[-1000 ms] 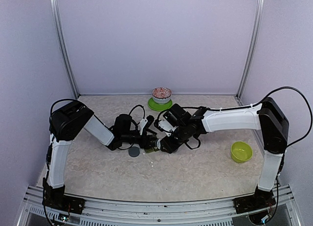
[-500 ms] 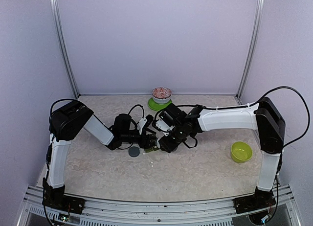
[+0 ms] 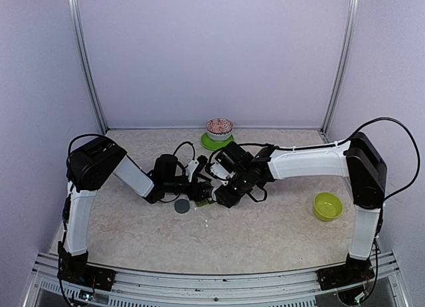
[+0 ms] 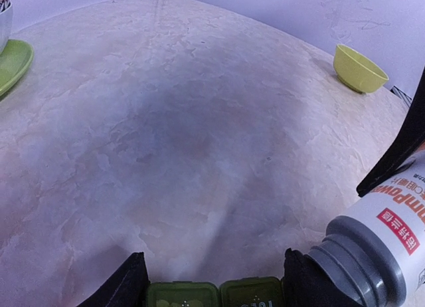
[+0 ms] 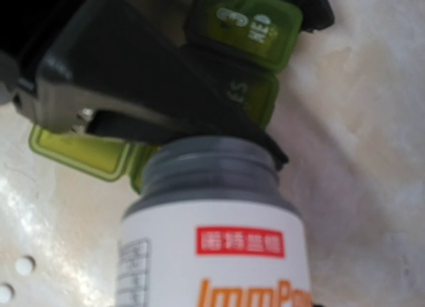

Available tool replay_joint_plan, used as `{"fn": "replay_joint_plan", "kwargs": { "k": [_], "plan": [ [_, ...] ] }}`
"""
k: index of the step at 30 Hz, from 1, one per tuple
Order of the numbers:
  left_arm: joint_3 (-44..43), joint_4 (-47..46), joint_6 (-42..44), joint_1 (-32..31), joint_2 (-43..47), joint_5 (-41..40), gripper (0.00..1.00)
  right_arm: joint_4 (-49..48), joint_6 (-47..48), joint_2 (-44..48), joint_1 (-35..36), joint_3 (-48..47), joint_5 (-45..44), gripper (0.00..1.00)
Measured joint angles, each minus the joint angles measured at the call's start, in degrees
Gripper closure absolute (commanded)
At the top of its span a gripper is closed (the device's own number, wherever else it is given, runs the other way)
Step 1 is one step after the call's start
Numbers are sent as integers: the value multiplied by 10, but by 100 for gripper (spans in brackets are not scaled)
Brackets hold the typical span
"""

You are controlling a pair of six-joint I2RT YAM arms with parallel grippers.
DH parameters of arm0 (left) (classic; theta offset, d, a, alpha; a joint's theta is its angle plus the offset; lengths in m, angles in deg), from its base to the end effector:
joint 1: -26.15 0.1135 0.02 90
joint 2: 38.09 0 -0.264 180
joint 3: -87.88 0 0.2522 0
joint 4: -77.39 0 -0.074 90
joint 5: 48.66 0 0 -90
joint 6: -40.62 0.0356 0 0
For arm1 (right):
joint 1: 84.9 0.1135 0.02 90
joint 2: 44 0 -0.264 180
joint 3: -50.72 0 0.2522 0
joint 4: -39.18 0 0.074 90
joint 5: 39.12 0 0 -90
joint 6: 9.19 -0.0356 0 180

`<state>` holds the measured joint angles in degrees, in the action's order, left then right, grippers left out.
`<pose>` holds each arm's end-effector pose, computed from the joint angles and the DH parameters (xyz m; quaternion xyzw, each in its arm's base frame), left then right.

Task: Sort the pills into containers
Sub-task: Pour the pill into the compartment of the pill container.

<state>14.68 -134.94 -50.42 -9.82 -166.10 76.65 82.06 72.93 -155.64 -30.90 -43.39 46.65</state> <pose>0.3304 -0.2652 0.0760 0.3985 0.7051 -0.4072 0.4221 0.2442 0.3317 0.1877 -0.3698 0.8927 0.1006 0.2372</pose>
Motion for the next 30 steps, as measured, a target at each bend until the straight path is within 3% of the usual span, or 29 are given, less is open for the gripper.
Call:
{"fn": "replay_joint_plan", "kwargs": {
  "k": [13, 30],
  "plan": [
    [0, 0, 0, 3, 0, 0, 35, -64, 0, 15, 0, 44, 2, 67],
    [0, 0, 0, -1, 0, 5, 34, -258, 12, 65, 0, 192, 10, 67]
  ]
}}
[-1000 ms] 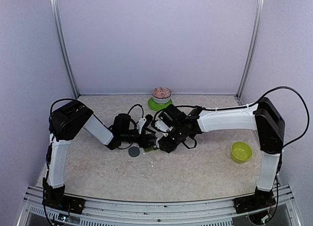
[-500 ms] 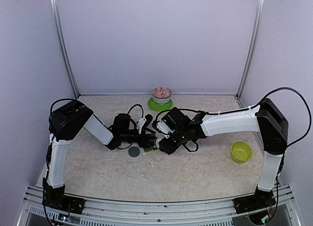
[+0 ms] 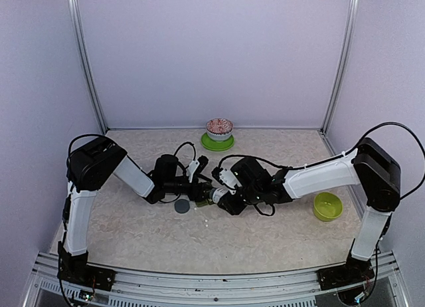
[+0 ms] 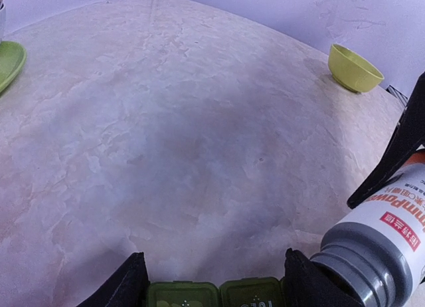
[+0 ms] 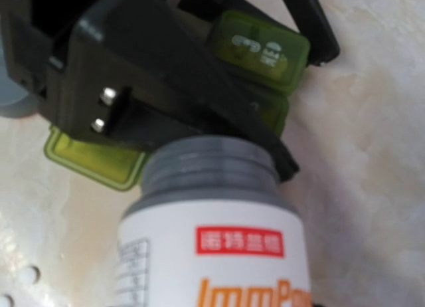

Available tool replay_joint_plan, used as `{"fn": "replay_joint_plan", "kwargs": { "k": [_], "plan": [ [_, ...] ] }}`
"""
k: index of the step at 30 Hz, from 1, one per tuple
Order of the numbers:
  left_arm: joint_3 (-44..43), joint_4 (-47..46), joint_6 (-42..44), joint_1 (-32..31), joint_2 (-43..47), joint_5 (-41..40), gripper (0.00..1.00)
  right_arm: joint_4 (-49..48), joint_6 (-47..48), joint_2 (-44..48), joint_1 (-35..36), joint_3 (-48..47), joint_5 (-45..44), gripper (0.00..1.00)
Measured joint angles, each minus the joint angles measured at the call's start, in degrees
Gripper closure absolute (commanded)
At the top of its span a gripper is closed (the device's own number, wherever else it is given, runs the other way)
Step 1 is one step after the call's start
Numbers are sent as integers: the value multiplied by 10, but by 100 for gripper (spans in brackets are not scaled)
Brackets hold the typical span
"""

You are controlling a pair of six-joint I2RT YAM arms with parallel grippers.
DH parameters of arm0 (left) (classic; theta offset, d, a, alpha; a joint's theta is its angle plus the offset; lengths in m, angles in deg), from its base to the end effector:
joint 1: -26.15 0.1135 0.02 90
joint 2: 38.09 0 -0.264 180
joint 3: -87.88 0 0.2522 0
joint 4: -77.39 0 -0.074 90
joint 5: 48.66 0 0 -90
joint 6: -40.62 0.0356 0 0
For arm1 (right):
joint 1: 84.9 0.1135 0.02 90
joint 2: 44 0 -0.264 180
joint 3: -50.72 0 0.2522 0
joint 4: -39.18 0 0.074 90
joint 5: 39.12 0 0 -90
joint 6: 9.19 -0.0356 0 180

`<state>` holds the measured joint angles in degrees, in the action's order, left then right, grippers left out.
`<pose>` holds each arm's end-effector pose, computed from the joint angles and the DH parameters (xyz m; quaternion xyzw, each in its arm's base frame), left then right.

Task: Sort the pills into containers
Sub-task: Pour the pill into the compartment of the pill container.

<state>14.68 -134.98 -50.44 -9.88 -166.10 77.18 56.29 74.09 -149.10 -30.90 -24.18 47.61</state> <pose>0.3298 -0.2657 0.0761 0.4008 0.7029 -0.4107 0.4202 0.2256 0.3071 0.1610 -0.3638 0.8571 0.1610 0.3274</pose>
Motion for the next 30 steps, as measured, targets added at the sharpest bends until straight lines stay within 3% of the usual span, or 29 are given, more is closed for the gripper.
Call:
{"fn": "replay_joint_plan", "kwargs": {
  "k": [10, 30],
  "plan": [
    [0, 0, 0, -2, 0, 8, 34, -169, 5, 18, 0, 107, 1, 67],
    [0, 0, -2, -7, 0, 15, 32, -409, 7, 36, -1, 244, 35, 67]
  ]
}}
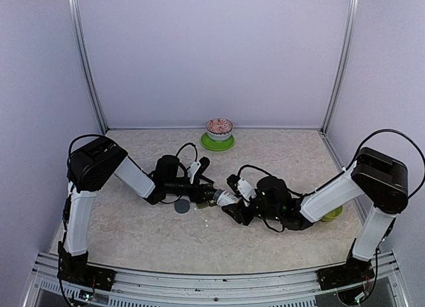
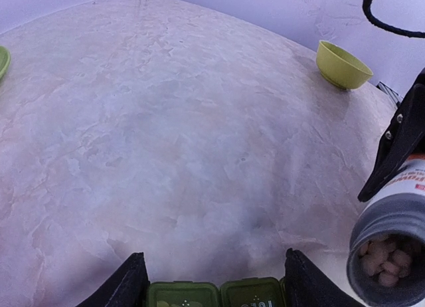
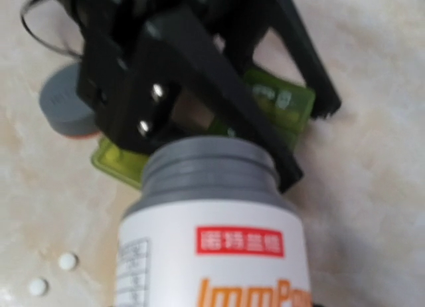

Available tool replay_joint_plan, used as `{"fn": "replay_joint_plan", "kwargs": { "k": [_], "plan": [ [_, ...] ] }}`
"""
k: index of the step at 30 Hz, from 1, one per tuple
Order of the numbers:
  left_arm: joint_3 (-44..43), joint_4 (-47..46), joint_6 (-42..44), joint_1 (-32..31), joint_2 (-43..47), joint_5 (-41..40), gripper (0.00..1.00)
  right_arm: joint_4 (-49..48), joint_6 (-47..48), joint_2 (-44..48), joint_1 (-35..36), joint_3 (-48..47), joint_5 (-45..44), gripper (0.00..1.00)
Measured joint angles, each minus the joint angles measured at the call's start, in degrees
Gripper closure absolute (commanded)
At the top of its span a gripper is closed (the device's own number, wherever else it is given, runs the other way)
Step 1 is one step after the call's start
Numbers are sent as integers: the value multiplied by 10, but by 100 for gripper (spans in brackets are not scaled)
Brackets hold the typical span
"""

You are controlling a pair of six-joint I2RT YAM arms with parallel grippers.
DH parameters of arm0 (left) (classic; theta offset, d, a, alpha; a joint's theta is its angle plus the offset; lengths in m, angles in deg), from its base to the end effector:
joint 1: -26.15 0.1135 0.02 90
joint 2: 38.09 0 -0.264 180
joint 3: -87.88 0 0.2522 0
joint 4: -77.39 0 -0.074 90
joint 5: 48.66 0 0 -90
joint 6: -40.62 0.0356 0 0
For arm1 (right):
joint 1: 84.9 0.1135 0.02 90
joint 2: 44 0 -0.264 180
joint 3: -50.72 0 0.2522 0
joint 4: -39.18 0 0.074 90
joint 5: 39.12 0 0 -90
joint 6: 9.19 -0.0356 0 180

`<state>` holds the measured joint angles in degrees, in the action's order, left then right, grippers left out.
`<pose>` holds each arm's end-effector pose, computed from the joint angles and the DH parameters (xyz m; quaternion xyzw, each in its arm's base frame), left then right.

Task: Sort the pills into containers
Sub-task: Pour the pill into the compartment of the pill container, then pick up the lid of the pill bottle from the center of the board.

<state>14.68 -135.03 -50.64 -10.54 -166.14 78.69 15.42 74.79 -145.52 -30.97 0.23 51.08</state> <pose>0.3259 -0.2697 0.0761 0.4092 0.6959 -0.4230 0.4116 0.1935 0.2658 0.1259 -0.3475 0.7800 0.2613 0.4501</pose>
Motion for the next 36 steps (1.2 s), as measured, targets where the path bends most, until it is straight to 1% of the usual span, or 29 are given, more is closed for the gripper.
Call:
{"fn": "replay_joint_plan", "kwargs": {
  "k": [7, 11, 21, 22, 23, 24, 25, 27, 31, 36],
  "plan": [
    [0, -3, -2, 0, 0, 2, 25, -97, 5, 40, 0, 57, 0, 67],
    [0, -6, -7, 0, 0, 3, 22, -172, 9, 67, 0, 102, -3, 67],
    [2, -20, -32, 5, 0, 4, 13, -406, 22, 134, 0, 216, -15, 66],
    [4, -24, -35, 7, 0, 5, 11, -428, 22, 137, 0, 221, -15, 66],
    [6, -28, -39, 8, 0, 6, 5, -447, 22, 138, 0, 225, -14, 66],
    [8, -33, -42, 10, 0, 6, 2, -466, 22, 139, 0, 228, -13, 66],
    [11, -40, -46, 12, 0, 7, 1, -483, 22, 139, 0, 232, -12, 66],
    [15, -46, -54, 16, 3, 8, 1, -504, 22, 139, 0, 241, -10, 65],
    [26, -39, -70, 19, 19, 2, 1, -510, 21, 146, 0, 261, 2, 65],
    [49, -2, -84, 18, 79, -35, 1, -511, 26, 188, 0, 265, 22, 64]
  ]
}}
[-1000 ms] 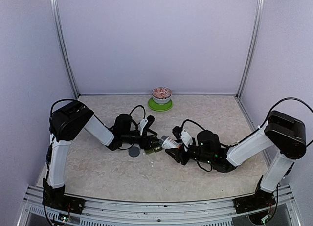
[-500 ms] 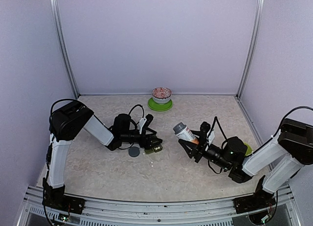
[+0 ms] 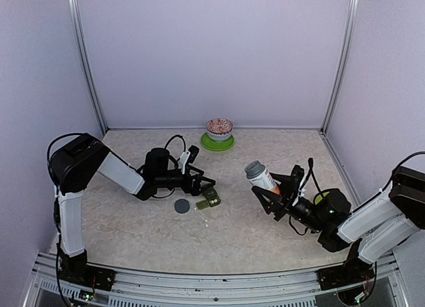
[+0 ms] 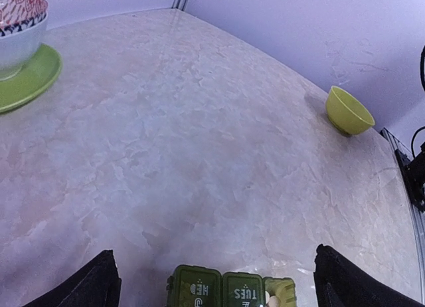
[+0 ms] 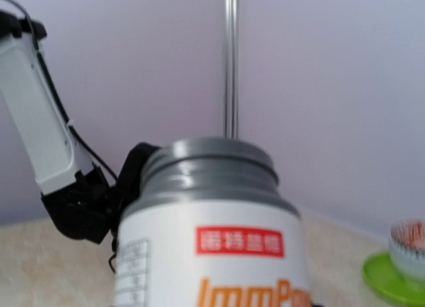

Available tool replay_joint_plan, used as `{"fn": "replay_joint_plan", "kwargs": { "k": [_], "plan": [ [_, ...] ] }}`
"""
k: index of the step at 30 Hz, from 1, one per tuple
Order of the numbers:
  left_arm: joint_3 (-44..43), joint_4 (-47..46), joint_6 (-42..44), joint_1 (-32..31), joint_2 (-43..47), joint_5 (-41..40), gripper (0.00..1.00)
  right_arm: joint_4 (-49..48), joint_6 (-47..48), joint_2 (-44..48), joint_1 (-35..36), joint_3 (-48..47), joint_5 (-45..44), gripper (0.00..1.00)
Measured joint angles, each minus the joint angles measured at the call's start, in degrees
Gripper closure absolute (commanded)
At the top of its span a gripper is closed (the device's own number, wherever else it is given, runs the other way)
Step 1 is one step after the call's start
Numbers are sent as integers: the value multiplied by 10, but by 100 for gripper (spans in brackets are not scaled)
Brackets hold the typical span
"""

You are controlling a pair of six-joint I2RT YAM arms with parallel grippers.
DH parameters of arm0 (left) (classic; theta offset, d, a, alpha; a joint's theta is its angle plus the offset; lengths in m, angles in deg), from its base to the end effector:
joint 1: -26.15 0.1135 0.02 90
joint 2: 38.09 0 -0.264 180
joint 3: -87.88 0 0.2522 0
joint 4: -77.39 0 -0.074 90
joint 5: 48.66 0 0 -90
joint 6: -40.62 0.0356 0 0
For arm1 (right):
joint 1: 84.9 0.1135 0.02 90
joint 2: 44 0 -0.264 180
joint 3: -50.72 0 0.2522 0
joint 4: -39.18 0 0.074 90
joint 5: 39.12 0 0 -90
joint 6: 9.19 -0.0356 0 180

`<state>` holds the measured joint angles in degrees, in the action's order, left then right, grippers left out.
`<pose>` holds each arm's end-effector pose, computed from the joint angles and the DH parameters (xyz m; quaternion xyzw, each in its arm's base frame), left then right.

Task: Sort the pills into containers
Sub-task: Pick up the lid of the pill bottle from the center of the board.

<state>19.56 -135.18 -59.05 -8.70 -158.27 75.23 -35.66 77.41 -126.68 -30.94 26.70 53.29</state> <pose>0.3220 -0.2484 0.1092 0.3346 0.7247 -0.4297 0.4222 0.1299 0.1810 0.1905 -0.2716 0.5357 0.3947 0.6953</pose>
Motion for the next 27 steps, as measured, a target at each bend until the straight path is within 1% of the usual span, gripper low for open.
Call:
{"fn": "replay_joint_plan", "kwargs": {
  "k": [5, 9, 14, 18, 23, 27],
  "plan": [
    [21, 75, -2, -12, 94, -75, 1, 0, 8, 39, 0, 1, 12, 63],
    [21, 156, -2, -33, 155, -159, 1, 6, 13, 67, 1, 1, 21, 63],
    [36, 246, -6, -62, 206, -259, 1, 28, 23, 103, 2, 1, 27, 62],
    [52, 316, -24, -79, 230, -323, 2, 54, 28, 126, 4, 0, 29, 61],
    [65, 384, -48, -88, 247, -370, 8, 75, 34, 153, 4, 0, 29, 61],
    [65, 426, -55, -101, 249, -401, 16, 91, 38, 169, 4, 0, 29, 61]
  ]
}}
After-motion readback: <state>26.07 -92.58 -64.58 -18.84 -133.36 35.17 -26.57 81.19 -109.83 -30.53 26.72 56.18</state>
